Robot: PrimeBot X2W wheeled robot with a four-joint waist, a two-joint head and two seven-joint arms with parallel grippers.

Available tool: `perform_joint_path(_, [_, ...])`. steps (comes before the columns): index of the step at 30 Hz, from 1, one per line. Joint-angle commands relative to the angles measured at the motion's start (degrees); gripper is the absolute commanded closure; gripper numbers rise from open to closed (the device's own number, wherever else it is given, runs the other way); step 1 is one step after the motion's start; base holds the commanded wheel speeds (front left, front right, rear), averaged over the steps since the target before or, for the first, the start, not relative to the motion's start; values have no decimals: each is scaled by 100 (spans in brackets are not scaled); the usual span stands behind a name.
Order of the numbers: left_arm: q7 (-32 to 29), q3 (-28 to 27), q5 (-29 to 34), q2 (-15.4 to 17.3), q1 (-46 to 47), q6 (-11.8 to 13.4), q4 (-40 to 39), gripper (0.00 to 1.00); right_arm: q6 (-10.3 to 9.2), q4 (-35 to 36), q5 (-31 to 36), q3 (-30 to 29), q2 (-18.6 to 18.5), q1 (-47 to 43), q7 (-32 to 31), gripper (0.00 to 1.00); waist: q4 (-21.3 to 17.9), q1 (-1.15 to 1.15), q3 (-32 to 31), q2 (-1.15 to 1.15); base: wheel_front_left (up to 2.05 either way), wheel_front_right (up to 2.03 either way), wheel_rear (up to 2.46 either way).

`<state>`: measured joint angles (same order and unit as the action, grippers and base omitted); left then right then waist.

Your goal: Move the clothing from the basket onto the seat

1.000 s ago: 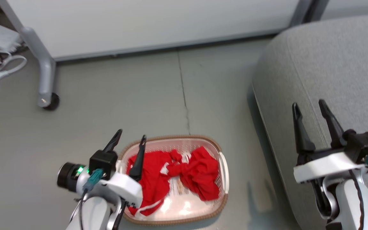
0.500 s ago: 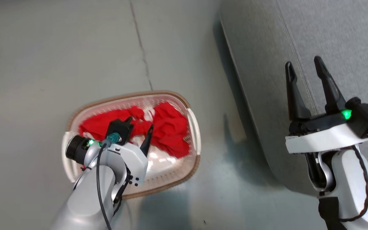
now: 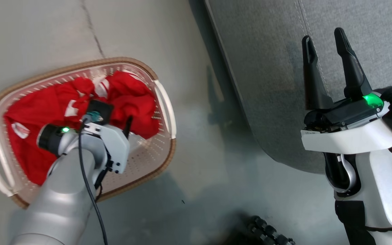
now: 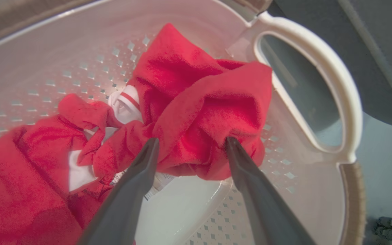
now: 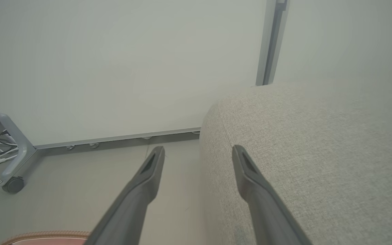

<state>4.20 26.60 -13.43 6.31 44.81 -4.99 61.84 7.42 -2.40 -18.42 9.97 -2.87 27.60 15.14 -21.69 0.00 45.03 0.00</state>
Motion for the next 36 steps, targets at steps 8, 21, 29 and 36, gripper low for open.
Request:
perform_joint_path(8, [-94, -125, -223, 224, 505, -98, 693, 0, 12, 185, -239, 74, -11, 138, 7, 0, -431, 0, 621, 0, 0, 0, 0])
perform_joint_path(21, [205, 29, -305, 177, 578, -192, 1007, 100, 12, 91, -188, 50, -12, 83, 7, 0, -362, 0, 459, 0, 0, 0, 0])
perform_joint_path(29, [844, 249, -354, 32, 276, -250, 839, 100, 12, -59, 47, 3, -16, -105, 7, 0, 22, 0, -133, 0, 0, 0, 0])
perform_joint_path(36, [1086, 271, -571, -13, -75, -249, 185, 100, 12, -192, 342, -166, -18, -266, 7, 0, 440, 0, -722, 0, 0, 0, 0])
